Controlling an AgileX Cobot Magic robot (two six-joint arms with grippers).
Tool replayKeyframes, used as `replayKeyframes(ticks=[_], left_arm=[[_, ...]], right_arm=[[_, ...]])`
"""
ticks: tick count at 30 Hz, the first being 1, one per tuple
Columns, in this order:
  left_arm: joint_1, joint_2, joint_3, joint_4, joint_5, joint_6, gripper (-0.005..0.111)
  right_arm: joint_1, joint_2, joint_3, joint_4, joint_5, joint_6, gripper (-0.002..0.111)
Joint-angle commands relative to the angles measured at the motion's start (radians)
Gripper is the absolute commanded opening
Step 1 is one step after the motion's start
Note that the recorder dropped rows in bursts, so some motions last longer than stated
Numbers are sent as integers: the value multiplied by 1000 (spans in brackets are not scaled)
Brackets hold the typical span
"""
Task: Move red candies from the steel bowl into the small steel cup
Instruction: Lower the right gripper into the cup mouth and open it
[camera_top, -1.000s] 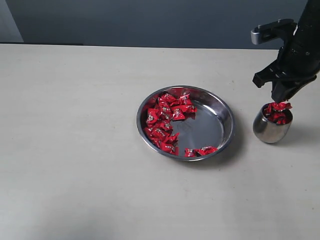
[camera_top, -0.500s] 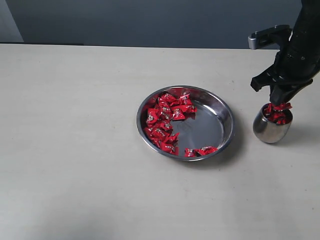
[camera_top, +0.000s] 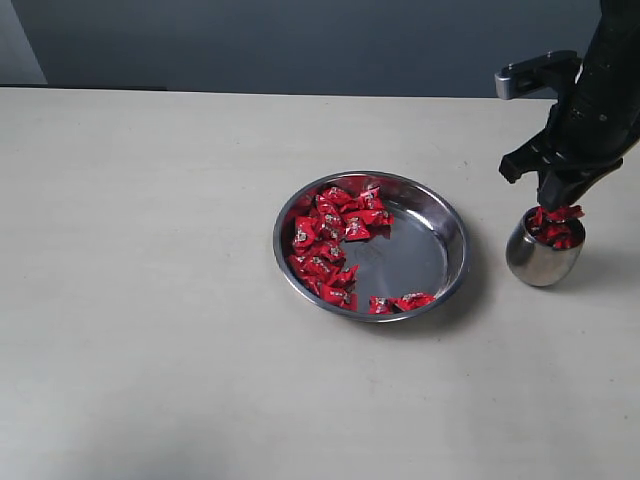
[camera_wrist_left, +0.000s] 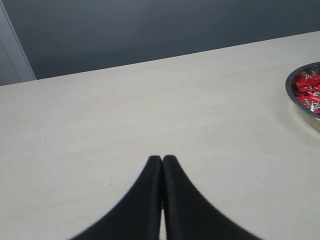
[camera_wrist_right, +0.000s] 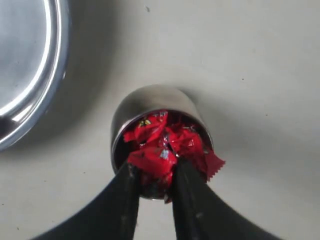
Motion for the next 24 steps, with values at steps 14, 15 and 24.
replayKeyframes(ticks=[14,15,24], left_arm=[[-10,-4,-1,2,-4,-6,0],[-10,-4,-1,2,-4,-6,0],[-10,-4,-1,2,-4,-6,0]], right_arm=[[-6,0,1,-17,15,1,-1],[-6,0,1,-17,17,1,-1],[-6,0,1,-17,8,10,-1]])
